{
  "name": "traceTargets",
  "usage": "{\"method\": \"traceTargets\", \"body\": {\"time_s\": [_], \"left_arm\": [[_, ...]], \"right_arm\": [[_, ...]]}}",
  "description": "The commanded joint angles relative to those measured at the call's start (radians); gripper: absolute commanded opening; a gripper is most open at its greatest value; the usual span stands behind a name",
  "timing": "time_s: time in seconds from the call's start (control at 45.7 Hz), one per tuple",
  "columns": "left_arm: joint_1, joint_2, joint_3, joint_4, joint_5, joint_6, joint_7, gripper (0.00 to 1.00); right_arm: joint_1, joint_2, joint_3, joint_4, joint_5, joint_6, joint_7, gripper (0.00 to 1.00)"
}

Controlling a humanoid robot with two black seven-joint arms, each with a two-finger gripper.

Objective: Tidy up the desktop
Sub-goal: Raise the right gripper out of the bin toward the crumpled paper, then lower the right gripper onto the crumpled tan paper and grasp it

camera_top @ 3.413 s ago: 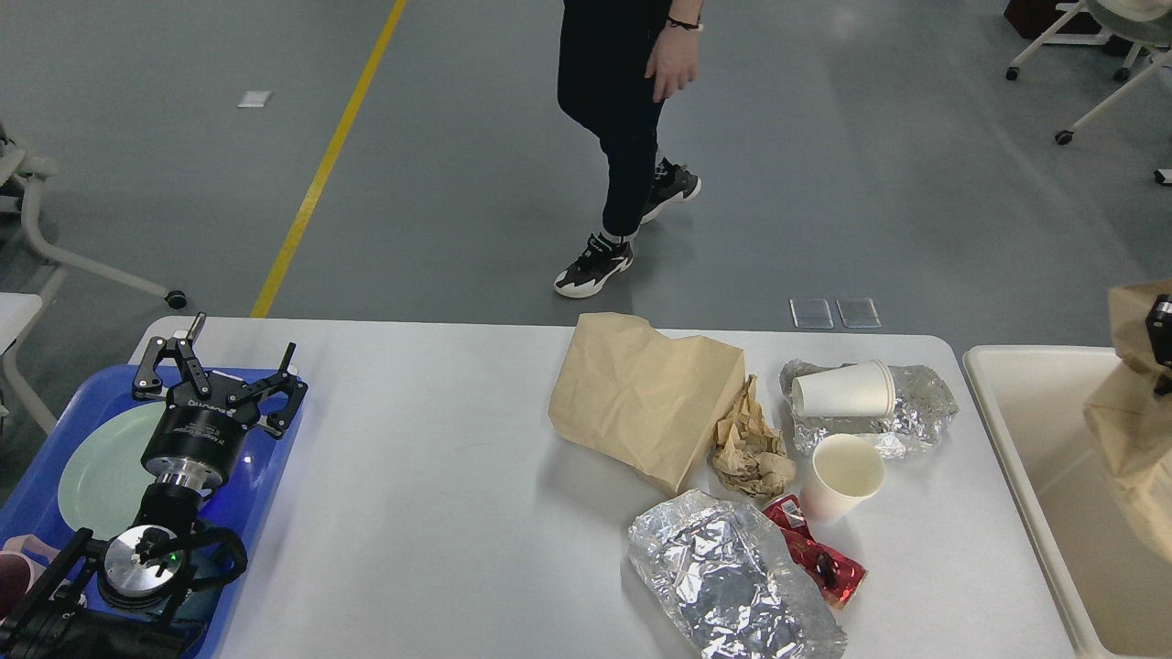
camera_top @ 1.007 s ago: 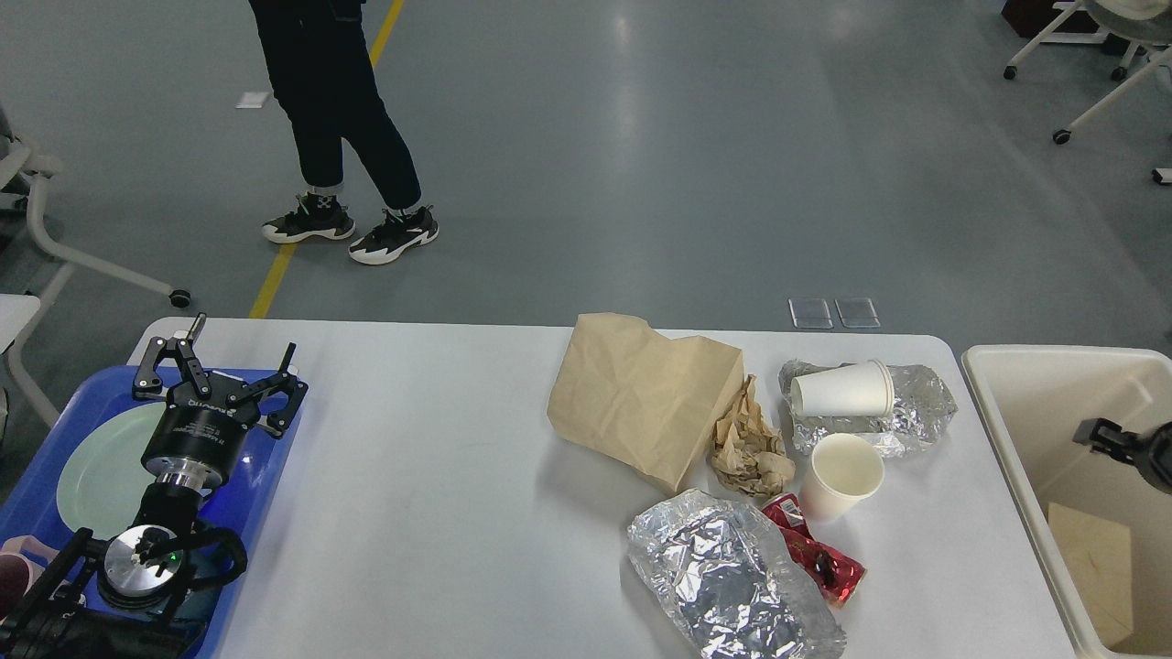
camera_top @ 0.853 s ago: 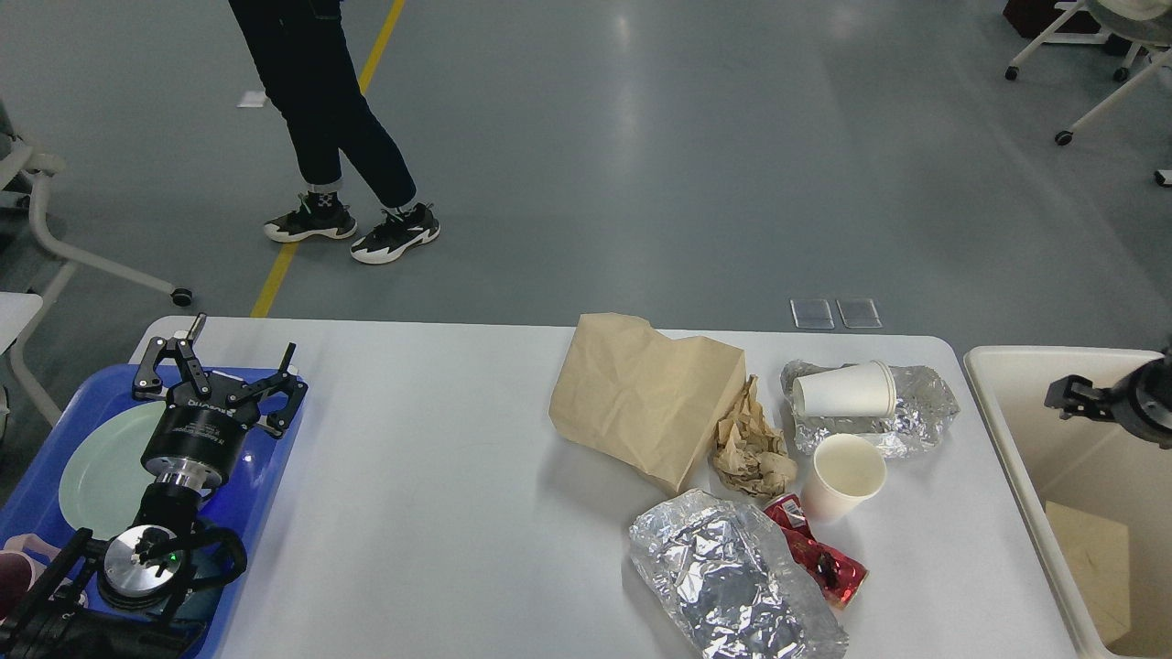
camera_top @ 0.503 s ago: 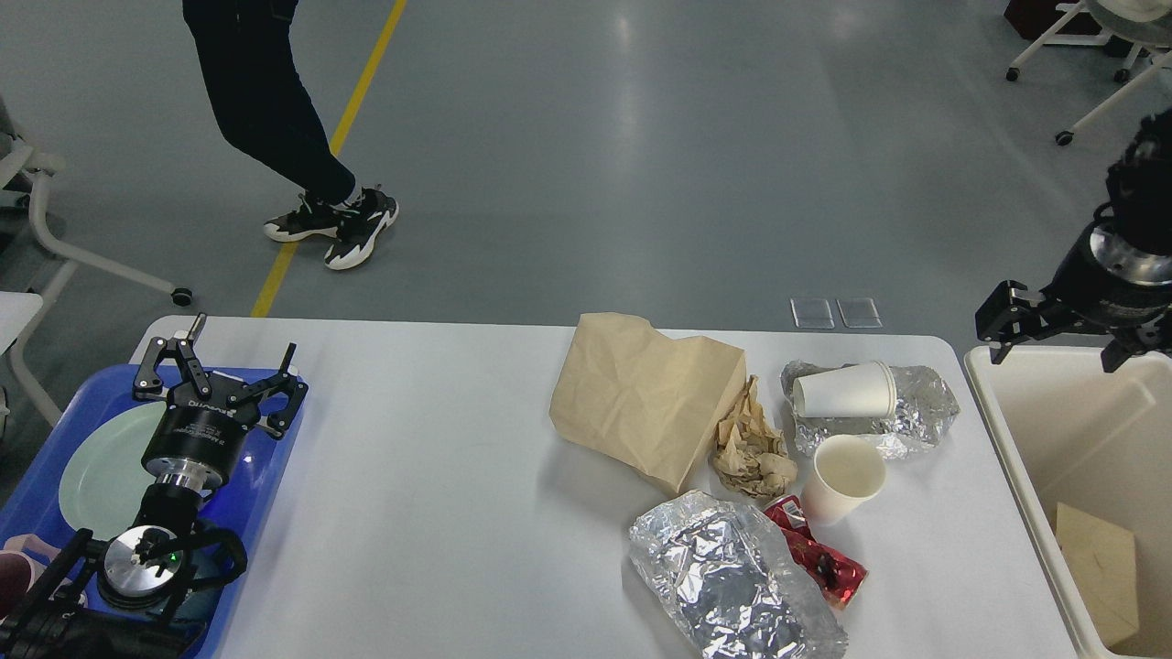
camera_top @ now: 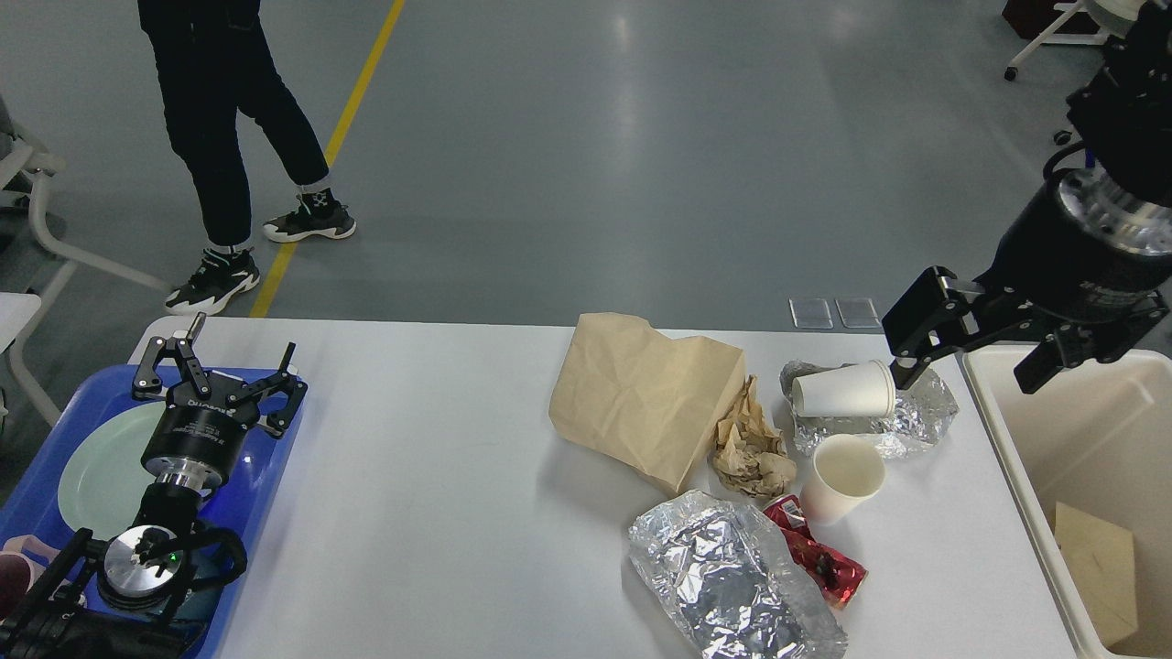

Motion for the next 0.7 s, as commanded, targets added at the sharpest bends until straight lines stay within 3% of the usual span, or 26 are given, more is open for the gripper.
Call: {"method": "traceTargets", "body": {"time_s": [0.0, 0.306, 0.547, 0.678], "left_arm": [[0.000, 0.000, 0.000, 0.000, 0.000, 0.001, 0.000, 0.97], [0.000, 0.000, 0.000, 0.000, 0.001, 0.001, 0.000, 0.97], [-0.001, 0.000, 0.000, 0.000, 0.001, -0.001, 0.000, 0.97], [-0.001, 0.000, 0.000, 0.000, 0.001, -0.001, 0.000, 0.97]], "right_arm": [[0.037, 0.034, 0.001, 0.034, 0.010, -0.024, 0.000, 1.00], [-0.070, 0.135, 0.067, -0.039, 0.090, -0.171, 0.000, 1.00], [-0.357, 0.205, 0.179, -0.326, 0.205, -0.218, -0.001, 1.00], [-0.568, 0.293, 0.225, -0.490, 0.208, -0.269, -0.049, 1.00]]}}
